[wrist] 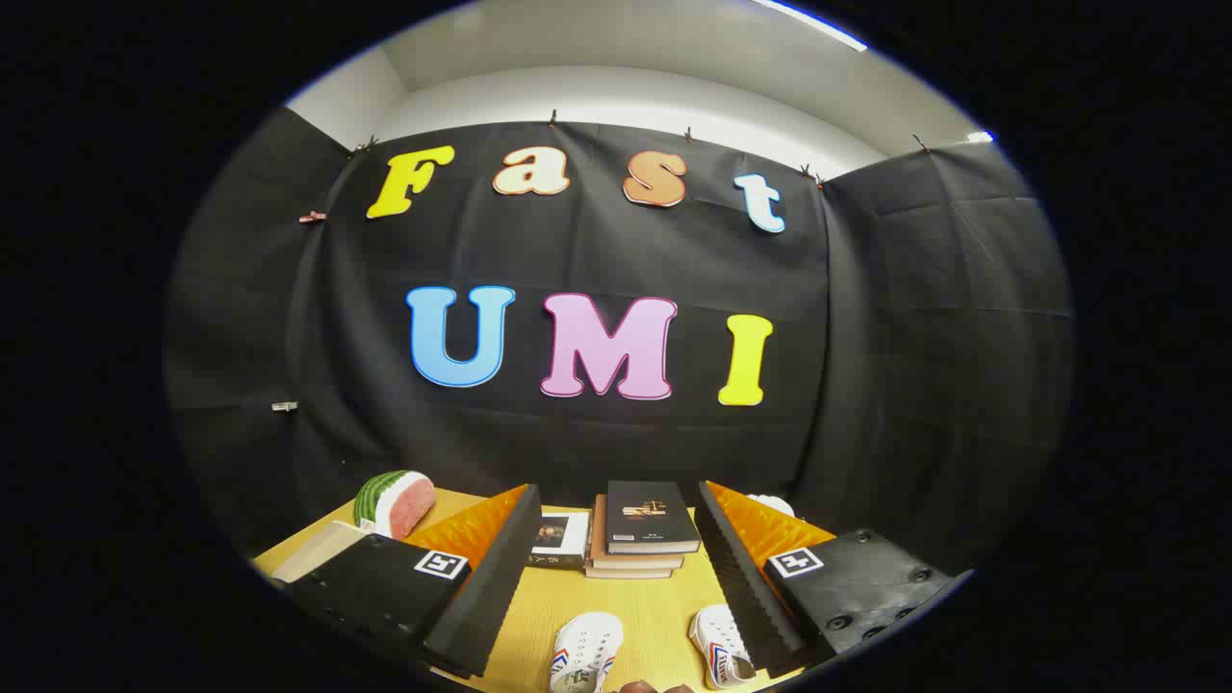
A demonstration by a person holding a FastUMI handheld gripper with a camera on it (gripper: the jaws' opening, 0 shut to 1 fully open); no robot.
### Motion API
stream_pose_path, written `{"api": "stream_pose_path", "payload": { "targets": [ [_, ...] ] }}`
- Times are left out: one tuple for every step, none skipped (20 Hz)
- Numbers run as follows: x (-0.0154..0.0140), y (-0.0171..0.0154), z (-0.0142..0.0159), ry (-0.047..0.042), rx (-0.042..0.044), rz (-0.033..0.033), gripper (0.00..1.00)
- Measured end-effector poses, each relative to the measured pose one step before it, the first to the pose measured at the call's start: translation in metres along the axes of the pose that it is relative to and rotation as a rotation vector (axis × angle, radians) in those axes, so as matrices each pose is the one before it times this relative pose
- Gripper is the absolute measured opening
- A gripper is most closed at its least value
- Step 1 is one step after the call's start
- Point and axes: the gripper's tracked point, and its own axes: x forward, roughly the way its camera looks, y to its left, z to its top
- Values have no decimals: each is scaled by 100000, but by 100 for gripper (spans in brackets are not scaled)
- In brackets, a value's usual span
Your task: Open the storage box then place both shoes into the box .Put the left shoe in first, then the right shoe, with the right side of both shoes facing outward in a uniform manner.
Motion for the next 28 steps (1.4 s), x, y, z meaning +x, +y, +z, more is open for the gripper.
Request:
{"api": "stream_pose_path", "payload": {
  "targets": [
    [33, 589, 116, -316, -1753, 1731, 97],
    [-103, 412, 173, -613, -1901, 1263, 97],
    [-93, 412, 162, -641, -887, 1578, 97],
    [-151, 563, -100, -87, 498, 1672, 97],
    [-12, 435, -404, 921, 1118, 1344, 97],
    [-106, 252, -339, 1134, 811, 940, 97],
    [-152, 253, -267, 831, 110, 716, 97],
    [-64, 72, -58, 295, -546, 298, 97],
    [-91, 58, -161, 269, -714, 64, 97],
    [-115, 51, -144, 317, -258, 323, 97],
    [-73, 119, -202, 124, 29, 446, 97],
    [-131, 142, -79, 92, 20, 336, 97],
    [-83, 145, -47, -89, -156, 356, 97],
    [-64, 168, -42, 14, -223, 520, 97],
    [33, 303, -108, -31, -30, 837, 97],
    [-8, 225, -81, 173, 67, 468, 97],
    [-51, 203, 2, -66, 129, 417, 97],
    [21, 199, 58, -168, -44, 253, 97],
    [-87, 168, -50, -159, -138, 416, 97],
    [36, 275, 65, -203, -210, 480, 97],
    [22, 166, 14, -84, -103, 359, 97],
    [95, 149, 15, 43, -106, 309, 97],
    [30, 81, 7, -75, -116, 321, 97],
    [-50, 159, 72, -277, 125, 420, 97],
    [-40, 52, 16, -316, 101, 323, 97],
    [4, -12, 73, -7, -269, -10, 97],
    [-4, -23, -88, 122, -443, 16, 97],
    [114, -8, -59, 99, -297, -28, 97]
  ]
}}
